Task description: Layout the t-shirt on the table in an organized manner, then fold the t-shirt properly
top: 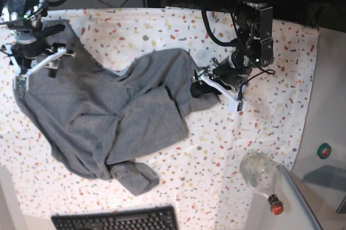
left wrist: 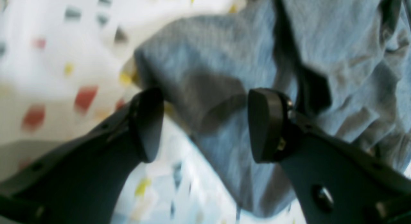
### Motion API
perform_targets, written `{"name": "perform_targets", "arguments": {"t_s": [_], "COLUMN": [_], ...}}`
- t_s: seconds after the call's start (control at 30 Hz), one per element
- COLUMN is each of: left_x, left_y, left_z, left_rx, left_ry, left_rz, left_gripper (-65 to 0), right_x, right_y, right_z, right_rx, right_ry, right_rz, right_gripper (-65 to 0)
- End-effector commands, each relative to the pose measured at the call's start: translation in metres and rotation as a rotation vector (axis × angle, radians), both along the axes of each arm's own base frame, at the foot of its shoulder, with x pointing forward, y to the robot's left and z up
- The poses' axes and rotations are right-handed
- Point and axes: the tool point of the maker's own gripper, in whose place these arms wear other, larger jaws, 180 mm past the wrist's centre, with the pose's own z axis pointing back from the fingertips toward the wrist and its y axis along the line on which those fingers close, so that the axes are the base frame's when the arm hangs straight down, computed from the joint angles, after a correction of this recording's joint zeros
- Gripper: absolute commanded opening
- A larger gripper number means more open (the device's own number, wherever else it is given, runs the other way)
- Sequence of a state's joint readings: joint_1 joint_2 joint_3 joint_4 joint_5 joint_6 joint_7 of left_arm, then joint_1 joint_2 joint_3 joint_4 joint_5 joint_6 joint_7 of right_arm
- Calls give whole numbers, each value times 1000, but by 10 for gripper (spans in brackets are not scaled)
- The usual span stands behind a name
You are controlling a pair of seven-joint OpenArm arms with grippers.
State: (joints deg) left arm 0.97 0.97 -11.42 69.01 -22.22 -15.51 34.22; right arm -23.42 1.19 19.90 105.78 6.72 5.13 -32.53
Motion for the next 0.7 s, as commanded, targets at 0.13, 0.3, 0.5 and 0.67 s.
{"name": "perform_targets", "arguments": {"t_s": [0.13, 0.3, 0.5, 0.67], "left_x": [-3, -5, -15, -26], "left_y": [-11, 12, 47, 61], "left_z": [-12, -12, 17, 33], "left_rx": [-11, 33, 135, 190], "left_ry": [57, 54, -32, -70], "left_rz": [-11, -2, -11, -31], "left_gripper": [-351, -650, -650, -650], "right_x": [-21, -38, -45, -40], "right_y": [-56, -41, -48, -76], "right_z": [-27, -49, -57, -58], "right_rx": [9, 73, 88, 109], "right_ry": [51, 168, 196, 169], "right_rz": [-209, -79, -102, -205], "right_gripper": [-309, -312, -314, -309]}}
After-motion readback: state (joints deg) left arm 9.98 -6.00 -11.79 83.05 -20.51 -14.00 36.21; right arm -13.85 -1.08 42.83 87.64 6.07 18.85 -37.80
